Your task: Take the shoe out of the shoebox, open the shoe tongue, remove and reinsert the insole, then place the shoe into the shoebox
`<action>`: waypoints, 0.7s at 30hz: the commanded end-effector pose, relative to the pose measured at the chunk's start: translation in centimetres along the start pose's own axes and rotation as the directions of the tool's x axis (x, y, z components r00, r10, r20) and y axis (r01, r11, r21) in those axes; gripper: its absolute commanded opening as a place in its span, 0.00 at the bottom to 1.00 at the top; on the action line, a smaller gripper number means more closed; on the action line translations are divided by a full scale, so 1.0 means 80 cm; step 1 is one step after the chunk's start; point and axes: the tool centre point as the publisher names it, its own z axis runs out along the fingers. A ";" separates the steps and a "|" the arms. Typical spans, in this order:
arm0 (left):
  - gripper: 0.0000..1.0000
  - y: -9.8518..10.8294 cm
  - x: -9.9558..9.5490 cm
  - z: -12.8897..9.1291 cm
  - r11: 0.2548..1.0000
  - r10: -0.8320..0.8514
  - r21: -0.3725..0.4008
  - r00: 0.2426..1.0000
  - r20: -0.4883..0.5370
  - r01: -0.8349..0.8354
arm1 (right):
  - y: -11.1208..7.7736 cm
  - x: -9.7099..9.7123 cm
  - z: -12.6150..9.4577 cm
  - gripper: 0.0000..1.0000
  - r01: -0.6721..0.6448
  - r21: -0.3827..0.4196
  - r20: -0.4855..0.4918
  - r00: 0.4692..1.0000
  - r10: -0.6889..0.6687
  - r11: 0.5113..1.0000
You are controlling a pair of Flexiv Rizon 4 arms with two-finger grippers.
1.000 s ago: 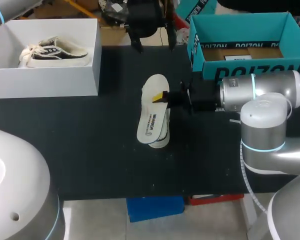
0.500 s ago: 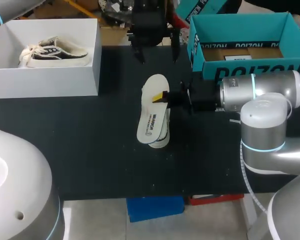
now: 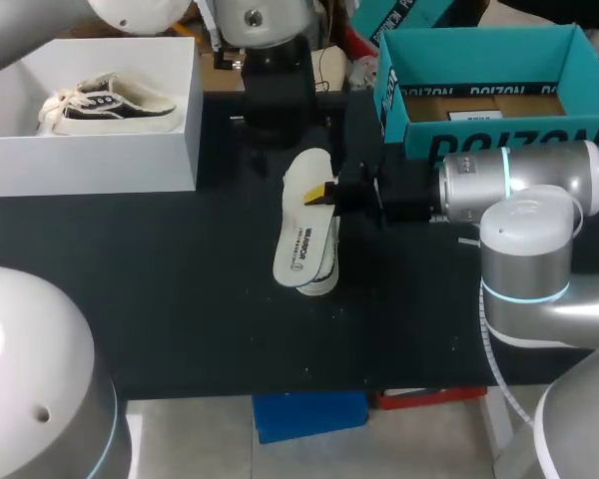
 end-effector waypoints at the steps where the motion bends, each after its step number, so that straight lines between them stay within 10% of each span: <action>1: 1.00 -0.022 0.004 0.010 0.995 0.000 -0.096 1.000 0.021 0.002 | 0.000 0.000 0.001 0.00 -0.001 0.000 0.002 1.000 0.001 1.000; 11: 1.00 -0.029 0.036 -0.006 0.991 0.134 -0.078 0.883 0.450 -0.111 | 0.000 0.000 0.001 0.00 -0.001 0.000 0.002 1.000 0.001 1.000; 21: 1.00 -0.034 0.061 -0.018 0.975 0.204 -0.071 0.726 0.656 -0.210 | 0.000 0.000 0.001 0.00 -0.001 0.000 0.002 1.000 0.001 1.000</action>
